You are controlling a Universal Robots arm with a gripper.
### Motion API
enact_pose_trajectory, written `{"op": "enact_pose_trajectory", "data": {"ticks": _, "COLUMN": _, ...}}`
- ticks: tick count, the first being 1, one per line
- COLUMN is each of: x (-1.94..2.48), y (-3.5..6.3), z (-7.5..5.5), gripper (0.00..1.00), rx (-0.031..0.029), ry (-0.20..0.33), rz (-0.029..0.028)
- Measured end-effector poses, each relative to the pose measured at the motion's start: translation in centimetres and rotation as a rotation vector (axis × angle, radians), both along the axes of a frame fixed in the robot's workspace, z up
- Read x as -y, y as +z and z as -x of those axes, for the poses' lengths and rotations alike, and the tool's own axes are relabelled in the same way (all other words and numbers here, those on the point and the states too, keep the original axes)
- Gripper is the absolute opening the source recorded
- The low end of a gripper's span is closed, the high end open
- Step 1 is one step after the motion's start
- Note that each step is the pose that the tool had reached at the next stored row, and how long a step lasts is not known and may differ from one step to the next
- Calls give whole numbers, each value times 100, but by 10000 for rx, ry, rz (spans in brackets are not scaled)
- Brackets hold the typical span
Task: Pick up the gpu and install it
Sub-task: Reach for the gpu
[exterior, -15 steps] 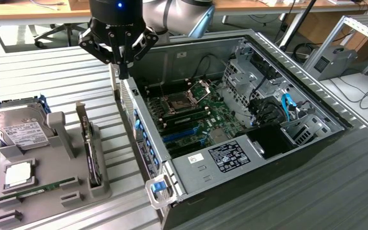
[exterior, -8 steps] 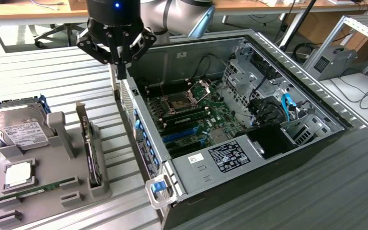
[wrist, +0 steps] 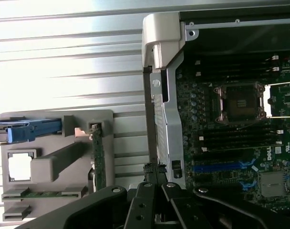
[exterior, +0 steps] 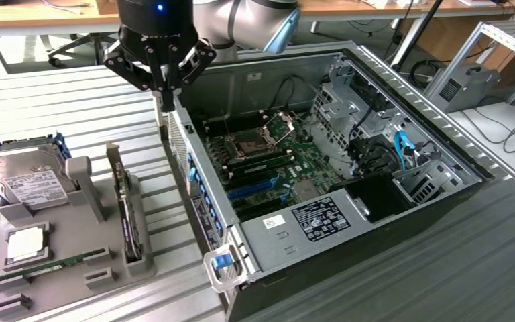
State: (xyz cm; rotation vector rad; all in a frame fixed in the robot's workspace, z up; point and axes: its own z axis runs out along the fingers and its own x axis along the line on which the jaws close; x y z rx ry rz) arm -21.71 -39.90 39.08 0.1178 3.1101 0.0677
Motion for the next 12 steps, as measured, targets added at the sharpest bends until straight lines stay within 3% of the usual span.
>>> {"op": "enact_pose_trajectory", "data": {"ticks": 12, "x": 0, "y": -1, "z": 63, "gripper": 11, "rx": 0, "ry": 0, "rz": 0}}
